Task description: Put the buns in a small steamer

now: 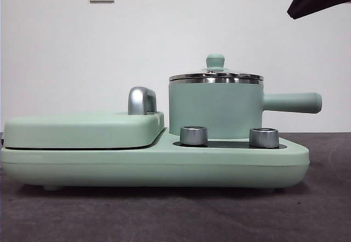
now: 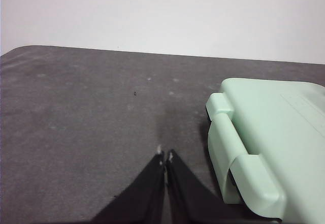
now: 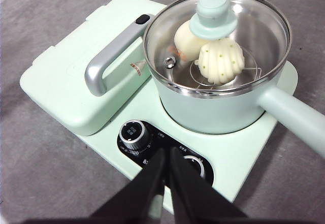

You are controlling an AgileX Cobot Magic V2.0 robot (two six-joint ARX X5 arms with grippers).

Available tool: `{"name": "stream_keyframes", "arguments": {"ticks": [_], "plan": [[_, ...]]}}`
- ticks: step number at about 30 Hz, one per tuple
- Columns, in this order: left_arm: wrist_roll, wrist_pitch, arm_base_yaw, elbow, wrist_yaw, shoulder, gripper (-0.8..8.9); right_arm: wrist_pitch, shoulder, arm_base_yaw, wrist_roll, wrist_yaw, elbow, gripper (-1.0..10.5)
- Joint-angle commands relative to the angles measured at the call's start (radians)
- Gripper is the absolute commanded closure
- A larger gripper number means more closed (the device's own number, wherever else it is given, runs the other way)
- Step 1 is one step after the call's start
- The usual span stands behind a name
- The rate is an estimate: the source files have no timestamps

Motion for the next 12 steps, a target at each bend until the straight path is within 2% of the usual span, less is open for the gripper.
{"name": "stream_keyframes", "arguments": {"ticks": [1,4,6,9,12], "plan": [[-0.008,0.014,0.002,-0.020,0.001,-0.001,8.06,0.049,0.005,0.006,-0.013,0.036,0.013,9.3],[-0.008,0.014,0.002,-0.020,0.001,-0.001,8.06,0.068,-0.026,0.006,-0.039,0.063,0.013,9.3],[-0.008,0.014,0.002,-0.020,0.001,-0.001,8.06,0.065,-0.050,-0.008,-0.087,0.103,0.004,9.3],[-0.008,0.014,0.002,-0.020,0.001,-0.001,8.06,0.083,-0.104,-0.061,-0.151,0.156,-0.052,9.3],[-0.008,0.014,0.002,-0.020,0.001,-0.001,8.06,0.164,-0.211,-0.146,-0.157,0.158,-0.169,9.3]]}}
